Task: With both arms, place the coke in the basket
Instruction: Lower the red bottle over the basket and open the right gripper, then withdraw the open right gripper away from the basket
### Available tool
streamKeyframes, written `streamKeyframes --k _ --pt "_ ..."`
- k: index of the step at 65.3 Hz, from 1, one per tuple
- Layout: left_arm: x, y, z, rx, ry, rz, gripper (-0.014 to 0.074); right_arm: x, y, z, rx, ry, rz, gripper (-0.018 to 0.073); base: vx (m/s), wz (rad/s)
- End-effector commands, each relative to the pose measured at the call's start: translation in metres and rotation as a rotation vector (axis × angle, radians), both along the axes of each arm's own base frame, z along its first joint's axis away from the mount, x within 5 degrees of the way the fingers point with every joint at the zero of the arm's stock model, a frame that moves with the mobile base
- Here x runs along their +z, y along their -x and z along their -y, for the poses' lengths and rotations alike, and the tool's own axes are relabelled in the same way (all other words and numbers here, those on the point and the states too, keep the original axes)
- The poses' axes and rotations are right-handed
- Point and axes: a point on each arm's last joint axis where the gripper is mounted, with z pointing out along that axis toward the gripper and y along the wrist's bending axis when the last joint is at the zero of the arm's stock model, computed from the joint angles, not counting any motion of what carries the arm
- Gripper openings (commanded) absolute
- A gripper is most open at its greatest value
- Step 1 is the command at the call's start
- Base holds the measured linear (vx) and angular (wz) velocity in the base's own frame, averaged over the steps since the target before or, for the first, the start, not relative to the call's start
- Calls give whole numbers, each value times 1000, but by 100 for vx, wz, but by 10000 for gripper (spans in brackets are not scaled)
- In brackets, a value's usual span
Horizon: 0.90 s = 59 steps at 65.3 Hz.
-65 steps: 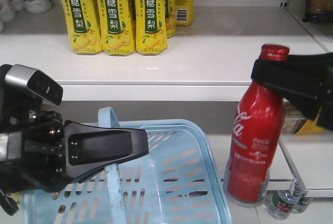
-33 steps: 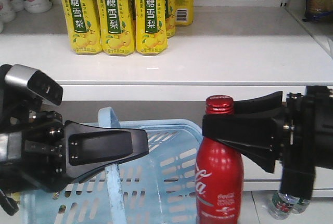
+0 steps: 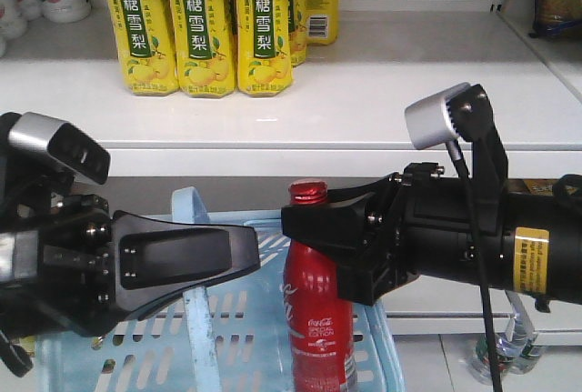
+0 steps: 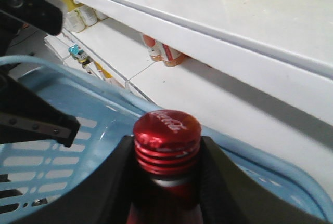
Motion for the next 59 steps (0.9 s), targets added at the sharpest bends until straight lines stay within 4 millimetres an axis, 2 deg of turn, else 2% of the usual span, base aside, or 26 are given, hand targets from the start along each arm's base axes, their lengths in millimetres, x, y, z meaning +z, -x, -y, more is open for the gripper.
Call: streamKeyframes --k 1,10,26,34,42,49,55,59 --pt "27 14 -3 -113 173 62 -6 16 0 3 -32 -18 66 52 0 0" --pt "27 14 -3 -113 173 62 -6 16 1 2 -18 -18 63 159 0 0" --pt "27 14 -3 -113 173 62 -6 16 1 2 -18 -18 63 461 0 0" --pt "27 14 -3 -113 173 62 -6 16 0 3 -30 -18 68 526 0 0" --pt "27 14 -3 -113 173 62 -6 22 3 7 -57 -30 97 519 0 0" --pt "27 14 -3 -113 173 62 -6 35 10 19 -111 -57 156 461 0 0" --pt "27 14 -3 -113 173 62 -6 52 19 34 -192 -92 236 340 0 0" --pt "27 14 -3 -113 173 62 -6 63 28 46 -244 -118 294 215 0 0"
